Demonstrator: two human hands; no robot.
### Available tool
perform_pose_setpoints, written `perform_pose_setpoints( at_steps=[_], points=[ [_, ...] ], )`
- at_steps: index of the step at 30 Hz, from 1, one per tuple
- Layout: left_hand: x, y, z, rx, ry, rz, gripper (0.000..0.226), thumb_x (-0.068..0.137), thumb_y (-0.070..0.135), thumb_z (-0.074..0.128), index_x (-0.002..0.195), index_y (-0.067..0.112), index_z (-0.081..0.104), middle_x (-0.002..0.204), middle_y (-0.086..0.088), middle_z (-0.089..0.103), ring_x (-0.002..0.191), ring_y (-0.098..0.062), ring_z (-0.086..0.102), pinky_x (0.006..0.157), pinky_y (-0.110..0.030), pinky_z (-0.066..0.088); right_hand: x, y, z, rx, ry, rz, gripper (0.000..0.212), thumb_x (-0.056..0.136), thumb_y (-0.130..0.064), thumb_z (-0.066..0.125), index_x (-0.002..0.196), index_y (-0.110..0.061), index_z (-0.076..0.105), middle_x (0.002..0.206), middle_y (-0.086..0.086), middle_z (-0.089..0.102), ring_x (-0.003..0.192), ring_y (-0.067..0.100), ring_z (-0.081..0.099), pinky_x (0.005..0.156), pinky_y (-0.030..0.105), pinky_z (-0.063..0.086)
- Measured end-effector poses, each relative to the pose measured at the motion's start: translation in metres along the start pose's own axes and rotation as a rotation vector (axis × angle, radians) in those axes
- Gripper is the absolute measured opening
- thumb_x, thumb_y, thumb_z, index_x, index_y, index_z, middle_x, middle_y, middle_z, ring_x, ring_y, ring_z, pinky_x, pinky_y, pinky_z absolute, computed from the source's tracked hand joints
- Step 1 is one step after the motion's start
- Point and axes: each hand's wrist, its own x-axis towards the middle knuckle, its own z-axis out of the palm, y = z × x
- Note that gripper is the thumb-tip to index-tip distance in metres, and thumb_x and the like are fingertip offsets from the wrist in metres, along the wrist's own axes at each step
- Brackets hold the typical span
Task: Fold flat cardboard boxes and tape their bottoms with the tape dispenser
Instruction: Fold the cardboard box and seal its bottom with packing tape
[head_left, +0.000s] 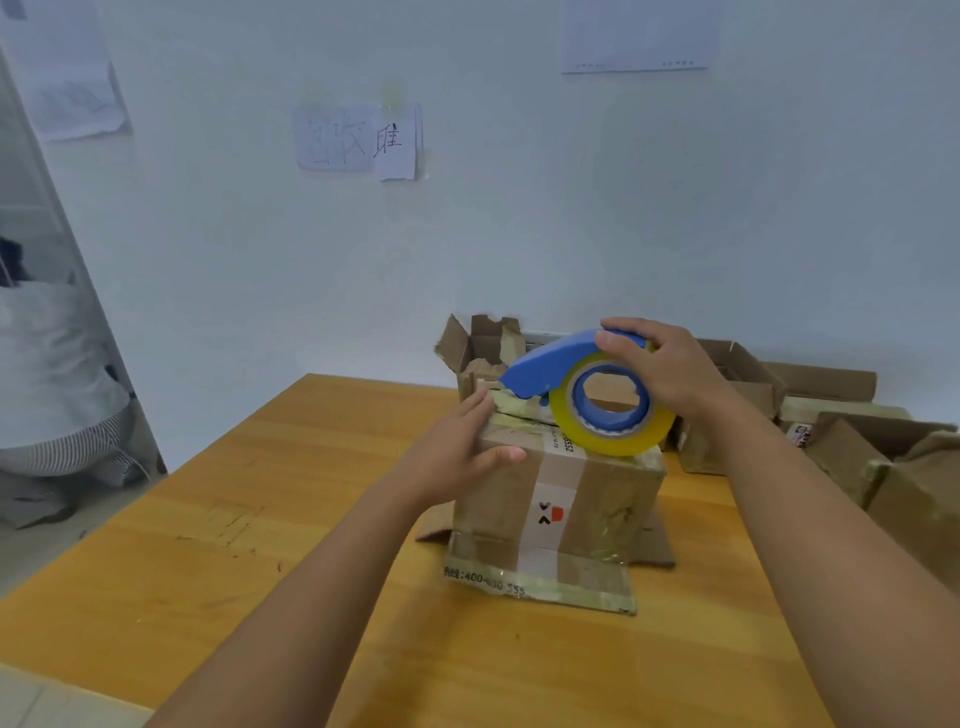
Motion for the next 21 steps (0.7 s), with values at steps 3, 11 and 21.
perform_pose_setpoints(
  at_steps=[3,11,21],
  points=[
    [-0.001,-0.007,0.007,0.011,-0.012,0.012,0.104,0.078,0.081,0.040,0.158,0.021,0.015,0.165,0.011,0.004,0.148,-0.010,0.018,0.114,-0.032,0.027,-0.002,0.000,0.001,-0.001,-0.029,0.007,0.054,0.079,-0.073,0.054,0.122,-0.041,0.061,0.107,-0.028,0.057,0.096,0.002,0.058,0.076,0.016,0.045],
    [-0.001,-0.021,0.006,0.130,-0.035,0.022,0.084,0.090,0.074,0.038,0.156,0.025,0.019,0.163,0.008,0.020,0.140,-0.017,0.036,0.108,-0.038,0.039,0.016,-0.008,0.015,-0.065,-0.159,-0.024,0.048,0.085,-0.067,0.061,0.125,-0.040,0.064,0.120,-0.014,0.062,0.108,0.010,0.057,0.089,0.026,0.045],
    [0.013,-0.013,0.018,0.312,0.046,0.128,0.088,0.080,0.090,0.027,0.144,0.030,0.035,0.150,0.012,0.039,0.134,-0.012,0.042,0.087,-0.028,0.046,0.028,0.003,0.013,-0.022,-0.193,0.015,0.051,0.085,-0.068,0.059,0.126,-0.038,0.064,0.126,-0.016,0.059,0.113,0.007,0.053,0.090,0.025,0.042]
  ],
)
